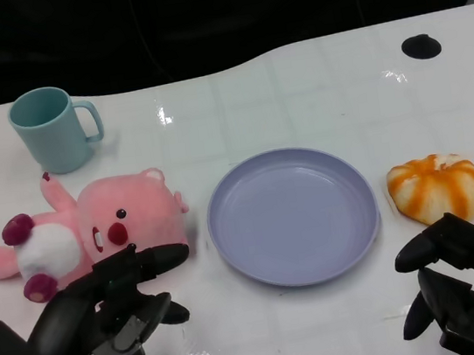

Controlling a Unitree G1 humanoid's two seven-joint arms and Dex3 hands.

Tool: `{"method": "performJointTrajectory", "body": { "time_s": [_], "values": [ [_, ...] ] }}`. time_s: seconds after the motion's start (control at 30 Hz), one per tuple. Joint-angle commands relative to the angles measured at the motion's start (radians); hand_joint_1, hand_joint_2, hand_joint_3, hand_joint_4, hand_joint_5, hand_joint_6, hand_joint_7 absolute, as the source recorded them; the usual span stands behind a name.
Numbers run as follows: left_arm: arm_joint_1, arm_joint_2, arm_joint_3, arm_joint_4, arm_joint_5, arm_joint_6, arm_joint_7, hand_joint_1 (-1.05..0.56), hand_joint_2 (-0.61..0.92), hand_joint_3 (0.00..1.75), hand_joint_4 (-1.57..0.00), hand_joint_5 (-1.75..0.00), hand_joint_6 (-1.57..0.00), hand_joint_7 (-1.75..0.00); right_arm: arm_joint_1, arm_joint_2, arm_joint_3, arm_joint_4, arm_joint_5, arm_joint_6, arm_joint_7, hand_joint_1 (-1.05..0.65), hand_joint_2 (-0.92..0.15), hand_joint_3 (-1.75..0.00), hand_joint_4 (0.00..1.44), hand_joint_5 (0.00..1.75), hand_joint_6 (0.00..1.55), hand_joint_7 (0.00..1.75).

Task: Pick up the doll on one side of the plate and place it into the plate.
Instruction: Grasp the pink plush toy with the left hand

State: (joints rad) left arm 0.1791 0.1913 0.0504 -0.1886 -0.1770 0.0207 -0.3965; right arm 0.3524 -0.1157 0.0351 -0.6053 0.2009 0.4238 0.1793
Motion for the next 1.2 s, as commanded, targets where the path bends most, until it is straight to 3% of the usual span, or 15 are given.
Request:
{"method": "performJointTrajectory", "body": {
  "time_s": [0.03,0.37,0.8,1.2],
  "values": [
    [0.011,0.019,0.000,0.020,0.055,-0.095,0.018,-0.53,0.92,0.22,-0.34,-0.99,-0.50,-0.20,-0.006,-0.009,-0.003,-0.010,0.006,0.008,-0.001,-0.23,-0.92,-0.74,0.48,1.75,0.32,1.73],
    [0.026,0.075,-0.018,-0.033,0.293,-0.216,0.100,-0.58,0.92,0.11,-0.19,-0.71,-0.42,-0.06,-0.006,-0.003,-0.013,-0.020,0.027,0.031,-0.003,-0.24,-0.92,-0.74,0.47,1.75,0.31,1.72],
    [-0.006,0.206,0.005,-0.107,0.664,-0.285,0.251,-0.60,0.92,0.08,-0.12,-0.58,-0.36,0.00,-0.009,-0.004,-0.027,-0.016,0.058,0.043,-0.001,-0.23,-0.92,-0.74,0.45,1.75,0.28,1.72],
    [-0.013,0.251,0.005,-0.146,0.874,-0.292,0.338,-0.62,0.92,0.01,-0.12,-0.41,-0.31,0.00,-0.006,-0.008,-0.029,-0.012,0.056,0.036,0.002,-0.24,-0.92,-0.74,0.45,1.75,0.26,1.73]
  ]
}}
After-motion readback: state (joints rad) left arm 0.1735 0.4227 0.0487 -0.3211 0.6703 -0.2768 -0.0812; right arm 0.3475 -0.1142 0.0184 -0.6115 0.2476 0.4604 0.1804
